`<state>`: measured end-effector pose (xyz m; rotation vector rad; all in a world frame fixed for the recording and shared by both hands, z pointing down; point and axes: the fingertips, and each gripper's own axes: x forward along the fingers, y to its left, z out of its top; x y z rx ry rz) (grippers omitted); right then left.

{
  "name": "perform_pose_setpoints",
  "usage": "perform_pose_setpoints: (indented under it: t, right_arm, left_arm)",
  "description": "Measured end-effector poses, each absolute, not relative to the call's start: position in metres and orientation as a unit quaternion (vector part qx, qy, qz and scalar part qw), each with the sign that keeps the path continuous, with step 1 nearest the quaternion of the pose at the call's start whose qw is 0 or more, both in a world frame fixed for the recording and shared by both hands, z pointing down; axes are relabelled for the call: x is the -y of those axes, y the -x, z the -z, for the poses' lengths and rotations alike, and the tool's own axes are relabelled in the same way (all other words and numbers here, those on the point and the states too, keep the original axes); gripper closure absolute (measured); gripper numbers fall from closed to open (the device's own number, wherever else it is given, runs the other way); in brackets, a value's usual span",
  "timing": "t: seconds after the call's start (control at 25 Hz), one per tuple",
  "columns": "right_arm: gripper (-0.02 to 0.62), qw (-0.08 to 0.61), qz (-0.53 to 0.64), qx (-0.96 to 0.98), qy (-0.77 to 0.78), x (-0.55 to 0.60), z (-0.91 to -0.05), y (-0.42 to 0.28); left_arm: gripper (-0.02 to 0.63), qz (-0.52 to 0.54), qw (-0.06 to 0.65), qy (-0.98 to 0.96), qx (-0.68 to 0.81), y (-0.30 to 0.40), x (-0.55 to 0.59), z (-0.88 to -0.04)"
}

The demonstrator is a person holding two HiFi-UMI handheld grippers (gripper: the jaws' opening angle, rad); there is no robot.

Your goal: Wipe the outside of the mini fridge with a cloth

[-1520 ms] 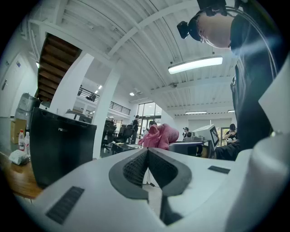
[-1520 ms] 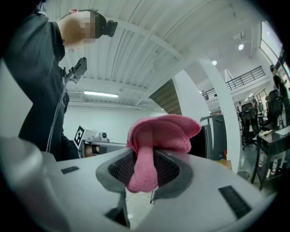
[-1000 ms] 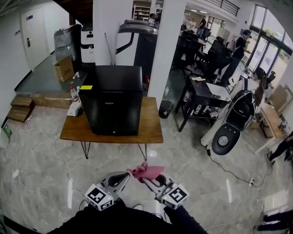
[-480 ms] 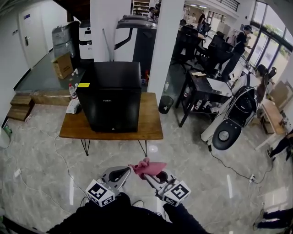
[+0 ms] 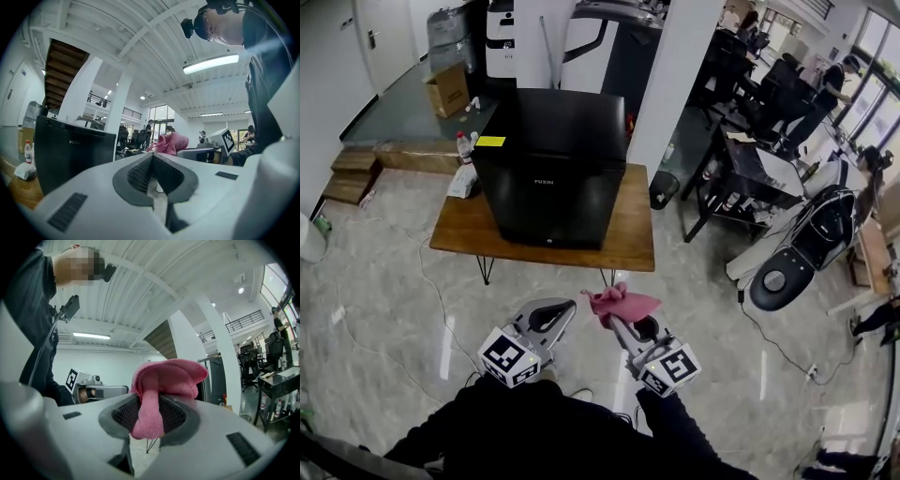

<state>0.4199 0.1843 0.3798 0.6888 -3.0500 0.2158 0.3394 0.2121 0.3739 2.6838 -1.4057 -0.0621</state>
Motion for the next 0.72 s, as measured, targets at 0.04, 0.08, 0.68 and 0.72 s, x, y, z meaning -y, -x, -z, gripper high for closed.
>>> perform_pose_setpoints:
  t: [0.04,0.08,0.68,0.72]
  right_arm:
    - [0.474,0.004,-0.069,0.972,-0.225,-0.171,-0.379,-0.413]
    - [0.474,0.004,-0.068,0.971,-0.230,-0.159,-0.379,-0.405]
    - [0.468,0.035,-0.051,0.942,-0.330,0.005,-0.388,-0.299]
    - [0.468,0.039,-0.047,0.939,-0.338,0.015,-0.390,-0.294]
  left_arm:
    - [0.600,0.022,0.054,-0.883,0.465,-0.331,-0.201,-0.373]
    - [0.600,0.022,0.051,-0.883,0.466,-0.323,-0.190,-0.372]
    - [0.600,0.031,0.039,-0.889,0.456,-0.219,-0.038,-0.377]
    - [0.600,0.029,0.039,-0.890,0.453,-0.215,-0.030,-0.379]
